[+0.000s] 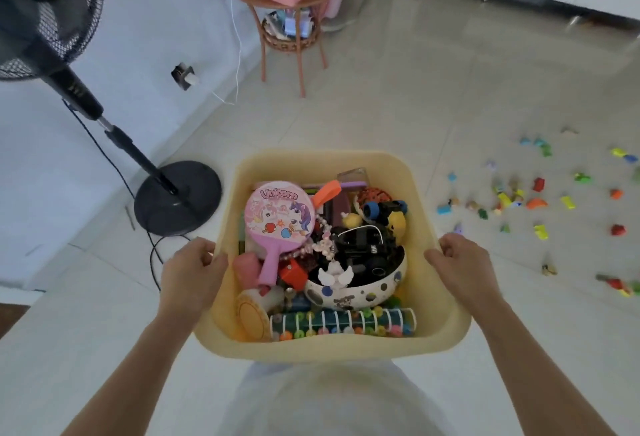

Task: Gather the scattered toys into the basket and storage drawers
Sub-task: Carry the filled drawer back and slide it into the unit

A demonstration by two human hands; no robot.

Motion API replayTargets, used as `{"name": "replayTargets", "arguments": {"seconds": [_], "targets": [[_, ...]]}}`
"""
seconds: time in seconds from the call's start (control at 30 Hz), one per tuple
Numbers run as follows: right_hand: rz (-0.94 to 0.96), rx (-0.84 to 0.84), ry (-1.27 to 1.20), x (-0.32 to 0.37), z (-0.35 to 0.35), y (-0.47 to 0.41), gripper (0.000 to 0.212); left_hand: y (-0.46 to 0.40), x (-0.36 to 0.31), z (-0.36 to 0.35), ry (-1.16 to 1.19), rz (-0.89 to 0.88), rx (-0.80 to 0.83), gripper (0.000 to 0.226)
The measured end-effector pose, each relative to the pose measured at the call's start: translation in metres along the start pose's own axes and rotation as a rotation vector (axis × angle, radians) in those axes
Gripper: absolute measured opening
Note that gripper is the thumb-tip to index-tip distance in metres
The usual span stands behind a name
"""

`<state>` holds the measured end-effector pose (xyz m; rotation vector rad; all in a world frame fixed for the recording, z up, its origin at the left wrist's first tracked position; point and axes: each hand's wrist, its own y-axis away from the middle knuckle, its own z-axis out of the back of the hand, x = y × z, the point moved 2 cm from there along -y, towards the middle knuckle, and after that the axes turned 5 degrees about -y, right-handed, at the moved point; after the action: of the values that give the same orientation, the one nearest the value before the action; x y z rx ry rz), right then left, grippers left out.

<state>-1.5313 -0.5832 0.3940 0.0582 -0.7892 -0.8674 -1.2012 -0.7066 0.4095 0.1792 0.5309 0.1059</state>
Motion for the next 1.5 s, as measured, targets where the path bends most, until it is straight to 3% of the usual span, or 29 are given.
{"name": "replayTargets", "arguments": {"seconds": [0.2, 0.7, 0.8, 1.13, 1.5], "targets": [[0.017, -0.034, -0.028, 0.066, 0.020, -0.127, 0.018, -0.125, -0.088, -0.011, 0.000, -0.055, -0.037, 0.009], [-0.168, -0.262, -0.147, 0.202, 0.059, -0.421, 0.026, -0.483, -0.344, -0.063, -0.004, -0.374, 0.088, 0.004], [-0.196, -0.276, -0.165, 0.215, 0.076, -0.486, 0.018, -0.532, -0.398, -0.085, 0.001, -0.388, 0.104, 0.004], [-0.140, -0.261, -0.145, 0.256, 0.165, -0.745, 0.019, -0.689, -0.596, -0.171, 0.006, -0.424, 0.074, 0.011], [-0.169, -0.281, -0.103, 0.321, 0.232, -0.970, 0.015, -0.860, -0.767, -0.239, -0.003, -0.428, 0.060, 0.010]]}}
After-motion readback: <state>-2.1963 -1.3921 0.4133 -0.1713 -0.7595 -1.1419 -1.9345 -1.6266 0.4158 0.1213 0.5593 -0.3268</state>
